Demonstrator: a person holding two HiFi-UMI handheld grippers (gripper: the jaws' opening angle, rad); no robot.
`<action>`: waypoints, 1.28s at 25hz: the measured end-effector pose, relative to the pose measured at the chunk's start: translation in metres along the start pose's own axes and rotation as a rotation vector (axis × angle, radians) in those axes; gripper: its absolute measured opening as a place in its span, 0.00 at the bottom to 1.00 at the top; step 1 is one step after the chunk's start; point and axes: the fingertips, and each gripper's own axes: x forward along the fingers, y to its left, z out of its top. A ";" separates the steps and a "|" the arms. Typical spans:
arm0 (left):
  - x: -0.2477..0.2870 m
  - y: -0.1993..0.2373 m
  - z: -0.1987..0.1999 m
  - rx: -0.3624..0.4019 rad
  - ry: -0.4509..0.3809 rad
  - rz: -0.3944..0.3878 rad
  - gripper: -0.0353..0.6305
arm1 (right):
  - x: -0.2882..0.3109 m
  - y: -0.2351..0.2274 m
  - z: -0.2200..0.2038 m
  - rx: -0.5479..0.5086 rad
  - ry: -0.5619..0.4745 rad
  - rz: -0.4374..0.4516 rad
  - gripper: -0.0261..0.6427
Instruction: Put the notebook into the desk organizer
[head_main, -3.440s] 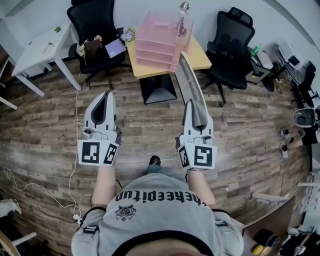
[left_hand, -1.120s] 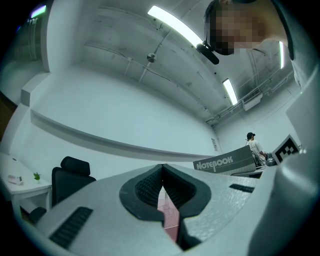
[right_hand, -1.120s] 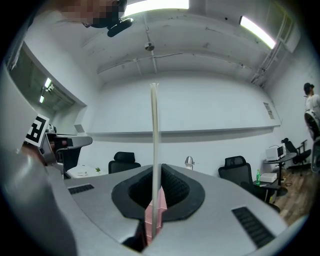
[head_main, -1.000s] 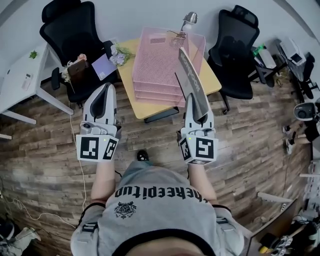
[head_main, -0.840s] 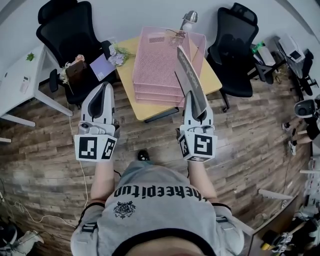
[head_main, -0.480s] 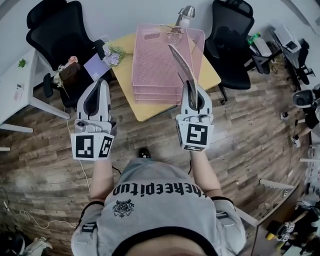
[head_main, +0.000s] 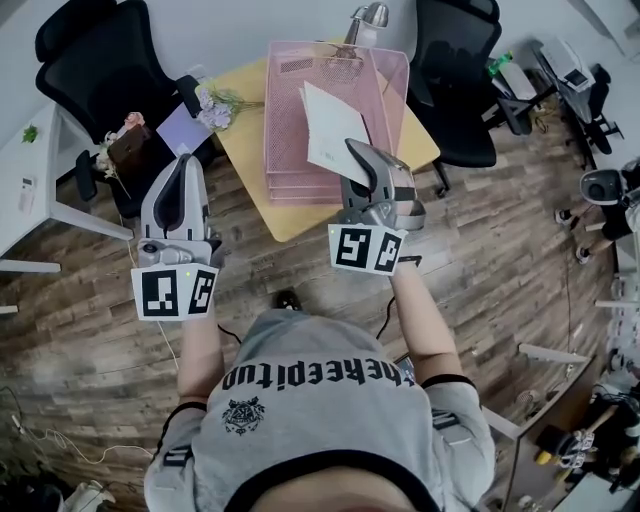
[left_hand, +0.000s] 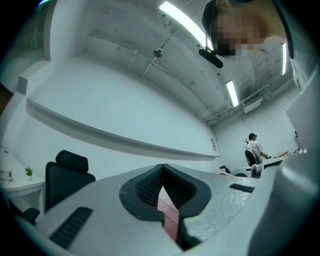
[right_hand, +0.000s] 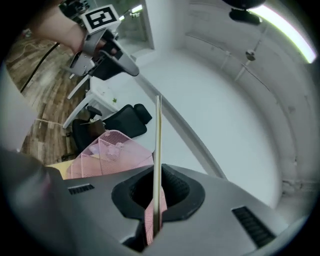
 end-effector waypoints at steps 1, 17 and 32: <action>0.000 0.003 -0.001 0.000 0.001 0.003 0.06 | 0.004 0.005 -0.001 -0.030 0.003 0.016 0.06; -0.009 0.037 -0.012 -0.003 0.027 0.041 0.06 | 0.030 0.082 -0.020 -0.073 0.129 0.479 0.12; -0.004 0.037 -0.015 -0.003 0.034 0.031 0.06 | 0.003 0.111 -0.009 0.077 0.103 0.806 0.38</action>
